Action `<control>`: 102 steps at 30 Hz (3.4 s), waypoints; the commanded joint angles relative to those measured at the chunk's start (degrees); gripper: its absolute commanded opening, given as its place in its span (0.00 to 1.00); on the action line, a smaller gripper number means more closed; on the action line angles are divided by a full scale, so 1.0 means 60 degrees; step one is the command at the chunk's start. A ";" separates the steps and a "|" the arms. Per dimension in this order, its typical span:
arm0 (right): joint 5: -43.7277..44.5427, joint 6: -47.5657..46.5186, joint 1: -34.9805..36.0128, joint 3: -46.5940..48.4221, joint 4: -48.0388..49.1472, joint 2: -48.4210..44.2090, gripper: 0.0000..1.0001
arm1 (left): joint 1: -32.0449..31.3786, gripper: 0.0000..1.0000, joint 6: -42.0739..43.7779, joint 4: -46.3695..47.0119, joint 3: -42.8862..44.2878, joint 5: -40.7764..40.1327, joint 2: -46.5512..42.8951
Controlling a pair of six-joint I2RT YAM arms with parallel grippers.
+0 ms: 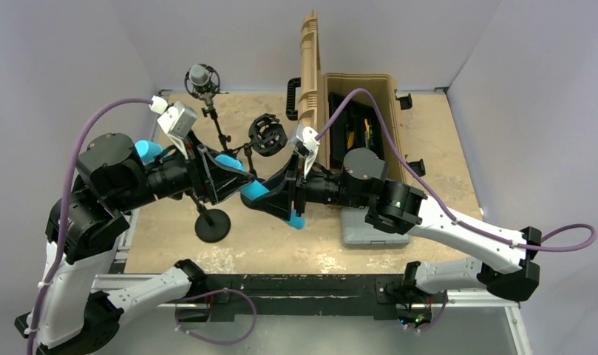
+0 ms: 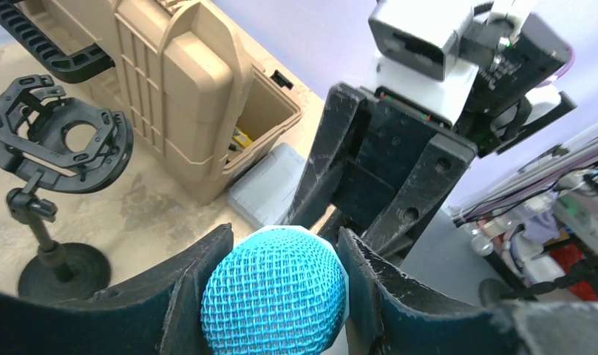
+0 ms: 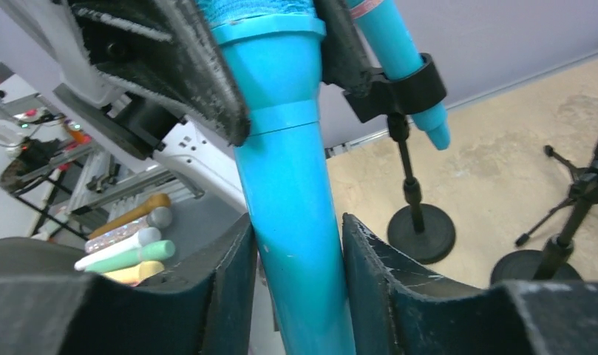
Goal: Remove the microphone from the stand
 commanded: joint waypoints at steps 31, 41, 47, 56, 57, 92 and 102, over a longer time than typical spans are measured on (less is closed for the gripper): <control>1.4712 -0.3107 -0.0066 0.0012 -0.0418 -0.3375 0.00 | -0.0030 1.00 -0.0115 0.0086 -0.1001 -0.3401 -0.2044; 1.3159 -0.4926 -0.4953 0.0616 0.0341 -0.1612 0.00 | -0.0030 1.00 0.1864 0.0338 0.0847 -0.3840 -0.0653; 1.2188 -0.4141 -0.7723 0.0848 -0.0314 -0.0127 0.00 | -0.0026 0.99 0.2951 0.2467 -0.0255 -0.5192 -0.0639; 1.0994 -0.1329 -1.0594 -0.0136 -0.1802 0.1168 0.00 | 0.0071 0.98 0.3562 0.4496 -0.3432 -0.6134 -0.2422; 1.1064 -0.1158 -1.0702 -0.0344 -0.1796 0.1241 0.00 | 0.0063 0.98 0.3645 0.4751 -0.3714 -0.6114 -0.2663; 0.2007 -0.4171 -1.2737 -0.2403 0.1472 0.5820 0.04 | -0.1082 0.97 0.4825 0.5697 -0.4927 -0.1440 -0.4064; 0.1658 -0.3853 -1.2750 -0.2483 0.1243 0.6087 0.31 | -0.1161 0.97 0.4945 0.5664 -0.4941 -0.1430 -0.4092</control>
